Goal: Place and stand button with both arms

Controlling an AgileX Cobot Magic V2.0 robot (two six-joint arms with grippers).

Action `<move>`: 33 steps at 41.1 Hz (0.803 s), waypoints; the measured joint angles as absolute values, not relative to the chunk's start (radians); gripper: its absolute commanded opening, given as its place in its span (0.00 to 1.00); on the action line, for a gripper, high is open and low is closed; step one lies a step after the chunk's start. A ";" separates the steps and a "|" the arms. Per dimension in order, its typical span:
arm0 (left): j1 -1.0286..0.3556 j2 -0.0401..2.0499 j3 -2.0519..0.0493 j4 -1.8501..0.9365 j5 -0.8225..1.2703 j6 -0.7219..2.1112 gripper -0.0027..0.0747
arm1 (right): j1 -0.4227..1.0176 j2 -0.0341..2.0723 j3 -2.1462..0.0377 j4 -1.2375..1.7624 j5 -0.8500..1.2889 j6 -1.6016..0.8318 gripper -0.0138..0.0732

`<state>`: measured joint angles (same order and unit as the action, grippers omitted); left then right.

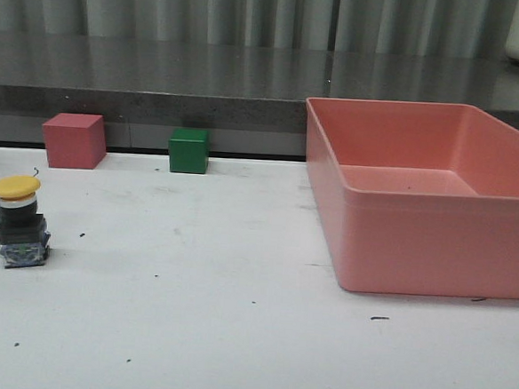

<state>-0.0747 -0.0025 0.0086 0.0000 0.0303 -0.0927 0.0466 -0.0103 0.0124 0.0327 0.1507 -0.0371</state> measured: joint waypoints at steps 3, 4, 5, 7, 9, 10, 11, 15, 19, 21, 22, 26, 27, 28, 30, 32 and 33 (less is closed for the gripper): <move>-0.075 -0.002 0.009 0.000 0.030 -0.093 0.01 | 0.032 -0.010 0.026 0.038 0.115 -0.037 0.02; -0.075 -0.002 0.009 0.000 0.030 -0.093 0.01 | 0.030 -0.010 0.026 0.038 0.106 -0.037 0.02; -0.075 -0.002 0.009 0.000 0.030 -0.093 0.01 | 0.028 -0.010 0.026 0.038 0.100 -0.037 0.02; -0.075 -0.002 0.009 0.000 0.030 -0.093 0.01 | 0.026 -0.010 0.028 0.039 0.091 -0.037 0.02; -0.075 -0.002 0.009 0.000 0.030 -0.093 0.01 | 0.026 -0.010 0.028 0.039 0.089 -0.037 0.02; -0.075 -0.002 0.009 0.000 0.030 -0.093 0.01 | 0.026 -0.010 0.028 0.039 0.086 -0.037 0.02; -0.075 -0.002 0.009 0.000 0.030 -0.093 0.01 | 0.026 -0.010 0.028 0.039 0.086 -0.037 0.02; -0.075 -0.002 0.009 0.000 0.030 -0.093 0.01 | 0.026 -0.010 0.028 0.039 0.086 -0.037 0.02; -0.075 -0.002 0.009 0.000 0.030 -0.093 0.01 | 0.026 -0.010 0.028 0.039 0.086 -0.037 0.02; -0.075 -0.002 0.009 0.000 0.030 -0.093 0.01 | 0.026 -0.010 0.028 0.039 0.086 -0.037 0.02; -0.075 -0.002 0.009 0.000 0.030 -0.093 0.01 | 0.026 -0.010 0.028 0.039 0.086 -0.037 0.02; -0.075 -0.002 0.009 0.000 0.030 -0.093 0.01 | 0.026 -0.010 0.028 0.039 0.086 -0.037 0.02; -0.075 -0.002 0.009 0.000 0.030 -0.093 0.01 | 0.026 -0.010 0.028 0.039 0.086 -0.037 0.02; -0.075 -0.002 0.009 0.000 0.030 -0.093 0.01 | 0.026 -0.010 0.028 0.039 0.086 -0.037 0.02; -0.075 -0.002 0.009 0.000 0.030 -0.093 0.01 | 0.026 -0.010 0.028 0.039 0.086 -0.037 0.02; -0.075 -0.002 0.009 0.000 0.030 -0.093 0.01 | 0.026 -0.010 0.028 0.039 0.086 -0.037 0.02; -0.075 -0.002 0.009 0.000 0.030 -0.093 0.01 | 0.026 -0.010 0.028 0.039 0.086 -0.037 0.02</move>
<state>-0.0747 -0.0025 0.0086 0.0000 0.0303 -0.0927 0.0260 -0.0103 0.0280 0.0390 0.0865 -0.0371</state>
